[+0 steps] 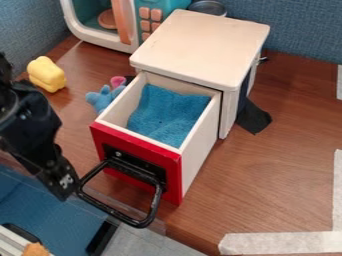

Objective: Close the drawer

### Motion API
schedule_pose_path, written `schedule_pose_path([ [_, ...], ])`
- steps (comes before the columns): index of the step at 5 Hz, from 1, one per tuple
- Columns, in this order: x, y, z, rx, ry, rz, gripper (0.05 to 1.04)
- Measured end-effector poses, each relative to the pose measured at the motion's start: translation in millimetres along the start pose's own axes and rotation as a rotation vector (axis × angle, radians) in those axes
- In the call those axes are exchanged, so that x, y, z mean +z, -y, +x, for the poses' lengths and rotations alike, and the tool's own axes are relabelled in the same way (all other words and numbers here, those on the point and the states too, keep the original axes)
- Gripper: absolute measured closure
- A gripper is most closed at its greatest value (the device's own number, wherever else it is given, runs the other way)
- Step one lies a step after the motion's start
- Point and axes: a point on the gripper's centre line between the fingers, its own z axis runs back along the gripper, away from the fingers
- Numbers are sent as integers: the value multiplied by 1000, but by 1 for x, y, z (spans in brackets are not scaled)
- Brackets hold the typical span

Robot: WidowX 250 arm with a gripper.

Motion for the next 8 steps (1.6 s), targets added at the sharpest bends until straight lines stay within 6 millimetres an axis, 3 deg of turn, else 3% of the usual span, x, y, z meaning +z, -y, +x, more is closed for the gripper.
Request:
schedule_pose_path([
  [1,-5,20,-7,-48,-7,17,84],
  [3,-21,36,-12,-66,-37,18,84],
  [8,-52,43,2,-36,-88,10,83],
])
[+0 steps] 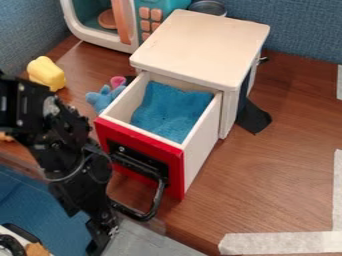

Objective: Close the drawer

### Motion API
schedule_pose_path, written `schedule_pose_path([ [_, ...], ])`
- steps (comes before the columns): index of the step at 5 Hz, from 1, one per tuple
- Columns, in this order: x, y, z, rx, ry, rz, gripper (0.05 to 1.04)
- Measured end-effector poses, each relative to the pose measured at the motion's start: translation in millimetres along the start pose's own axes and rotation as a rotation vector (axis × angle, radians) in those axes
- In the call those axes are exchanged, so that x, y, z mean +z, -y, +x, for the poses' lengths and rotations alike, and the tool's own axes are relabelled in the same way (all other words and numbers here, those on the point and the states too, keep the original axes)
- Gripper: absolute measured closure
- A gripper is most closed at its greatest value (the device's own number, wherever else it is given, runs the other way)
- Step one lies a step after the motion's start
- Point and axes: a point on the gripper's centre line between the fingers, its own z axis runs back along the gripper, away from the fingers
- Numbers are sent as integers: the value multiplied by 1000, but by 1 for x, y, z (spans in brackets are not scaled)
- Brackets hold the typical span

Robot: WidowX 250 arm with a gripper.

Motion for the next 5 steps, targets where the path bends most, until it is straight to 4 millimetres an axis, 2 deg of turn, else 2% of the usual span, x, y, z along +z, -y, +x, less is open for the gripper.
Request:
schedule_pose_path([
  [2,5,-6,19,26,26,1,83],
  [5,-11,-13,38,49,14,23,84],
])
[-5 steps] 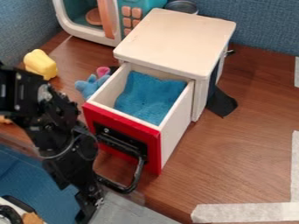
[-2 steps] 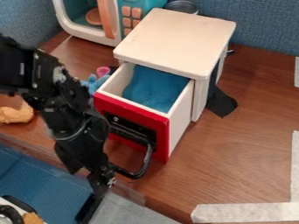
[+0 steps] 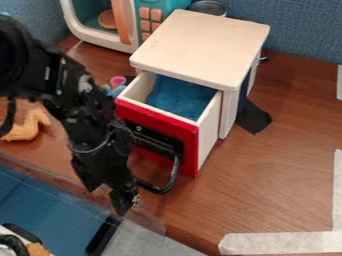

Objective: Close the drawer

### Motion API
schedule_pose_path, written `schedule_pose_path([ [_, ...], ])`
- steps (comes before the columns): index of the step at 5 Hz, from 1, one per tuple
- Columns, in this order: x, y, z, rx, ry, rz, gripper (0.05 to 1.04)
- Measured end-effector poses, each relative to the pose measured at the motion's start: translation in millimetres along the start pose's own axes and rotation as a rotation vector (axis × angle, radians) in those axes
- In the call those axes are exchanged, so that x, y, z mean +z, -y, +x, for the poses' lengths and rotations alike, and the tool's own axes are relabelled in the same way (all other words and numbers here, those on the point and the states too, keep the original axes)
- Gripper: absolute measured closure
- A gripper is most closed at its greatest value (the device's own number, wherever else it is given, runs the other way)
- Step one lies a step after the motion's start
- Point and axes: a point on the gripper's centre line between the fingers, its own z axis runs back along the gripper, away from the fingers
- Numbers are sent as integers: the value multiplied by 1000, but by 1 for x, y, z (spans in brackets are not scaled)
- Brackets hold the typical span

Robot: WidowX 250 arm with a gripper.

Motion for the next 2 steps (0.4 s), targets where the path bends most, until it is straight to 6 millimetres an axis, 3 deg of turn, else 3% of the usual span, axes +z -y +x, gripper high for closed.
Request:
schedule_pose_path([
  [2,-1,-4,22,23,7,-2,84],
])
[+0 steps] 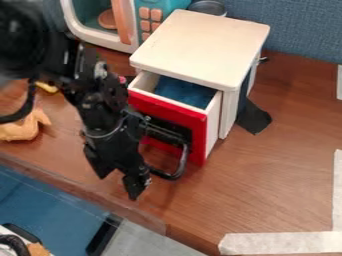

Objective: Close the drawer

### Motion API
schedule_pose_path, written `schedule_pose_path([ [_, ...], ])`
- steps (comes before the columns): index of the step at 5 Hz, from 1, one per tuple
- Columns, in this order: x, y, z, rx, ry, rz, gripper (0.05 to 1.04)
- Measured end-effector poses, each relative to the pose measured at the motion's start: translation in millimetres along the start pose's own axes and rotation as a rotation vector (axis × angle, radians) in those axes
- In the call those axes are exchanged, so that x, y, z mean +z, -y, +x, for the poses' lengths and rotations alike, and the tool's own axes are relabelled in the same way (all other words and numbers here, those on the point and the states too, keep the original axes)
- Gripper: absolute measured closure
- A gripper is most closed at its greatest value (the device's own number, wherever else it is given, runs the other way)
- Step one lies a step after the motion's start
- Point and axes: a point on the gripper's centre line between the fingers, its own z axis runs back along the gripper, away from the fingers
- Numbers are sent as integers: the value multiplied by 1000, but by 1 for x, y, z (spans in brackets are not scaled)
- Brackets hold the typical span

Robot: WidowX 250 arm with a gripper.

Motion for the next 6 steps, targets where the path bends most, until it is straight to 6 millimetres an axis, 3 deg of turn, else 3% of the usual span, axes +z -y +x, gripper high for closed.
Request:
schedule_pose_path([
  [6,-10,-19,43,64,36,21,84],
])
